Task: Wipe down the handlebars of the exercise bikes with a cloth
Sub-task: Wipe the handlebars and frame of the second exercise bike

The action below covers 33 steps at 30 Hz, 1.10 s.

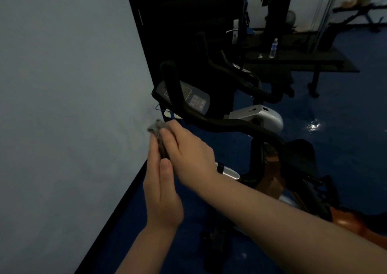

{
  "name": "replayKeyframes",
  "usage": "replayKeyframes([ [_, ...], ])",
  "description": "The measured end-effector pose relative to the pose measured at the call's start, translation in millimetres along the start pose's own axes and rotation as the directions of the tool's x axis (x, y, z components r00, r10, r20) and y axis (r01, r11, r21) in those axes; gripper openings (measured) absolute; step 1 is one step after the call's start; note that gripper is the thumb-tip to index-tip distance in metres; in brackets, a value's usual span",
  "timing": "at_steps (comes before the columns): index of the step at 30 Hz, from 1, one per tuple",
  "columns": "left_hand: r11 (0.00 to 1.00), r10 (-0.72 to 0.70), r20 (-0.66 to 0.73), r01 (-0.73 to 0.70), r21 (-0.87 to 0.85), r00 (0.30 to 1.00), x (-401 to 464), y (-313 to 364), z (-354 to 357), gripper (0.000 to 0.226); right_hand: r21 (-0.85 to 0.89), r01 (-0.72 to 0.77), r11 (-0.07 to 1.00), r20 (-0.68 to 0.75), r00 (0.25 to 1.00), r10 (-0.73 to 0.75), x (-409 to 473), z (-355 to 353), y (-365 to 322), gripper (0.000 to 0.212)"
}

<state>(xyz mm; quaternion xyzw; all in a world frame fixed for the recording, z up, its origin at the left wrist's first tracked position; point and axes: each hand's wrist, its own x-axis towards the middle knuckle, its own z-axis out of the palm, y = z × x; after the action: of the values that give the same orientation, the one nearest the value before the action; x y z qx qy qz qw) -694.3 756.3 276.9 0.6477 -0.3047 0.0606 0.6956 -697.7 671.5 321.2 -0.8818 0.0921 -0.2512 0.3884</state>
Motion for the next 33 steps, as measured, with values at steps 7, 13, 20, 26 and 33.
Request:
replayKeyframes([
  [7, 0.997, 0.052, 0.027, -0.053, 0.049, 0.998, 2, 1, -7, 0.052, -0.144, 0.279, 0.949, 0.128, 0.957, -0.262, -14, -17, 25, 0.034],
  [13, 0.998, -0.055, 0.049, 0.054, 0.008, 0.997, 9, 1, -1, 0.053, -0.166, 0.154, 0.974, -0.04, 0.986, -0.162, -6, -1, 11, 0.014],
  [20, 0.929, 0.143, 0.07, -0.158, 0.336, 0.987, 14, -5, 4, 0.045, -0.562, 0.024, 0.827, 0.002, 1.0, -0.028, -62, -31, 56, 0.047],
  [26, 0.796, 0.31, 0.236, -0.387, 0.466, 0.921, 21, -9, 15, 0.043, -0.554, -0.016, 0.833, -0.126, 0.99, -0.065, -39, -3, 36, 0.022],
  [33, 0.717, 0.381, 0.201, -0.426, 0.553, 0.902, 22, -15, 26, 0.043, -0.659, 0.191, 0.728, -0.049, 0.955, -0.294, -88, -41, 106, 0.048],
])
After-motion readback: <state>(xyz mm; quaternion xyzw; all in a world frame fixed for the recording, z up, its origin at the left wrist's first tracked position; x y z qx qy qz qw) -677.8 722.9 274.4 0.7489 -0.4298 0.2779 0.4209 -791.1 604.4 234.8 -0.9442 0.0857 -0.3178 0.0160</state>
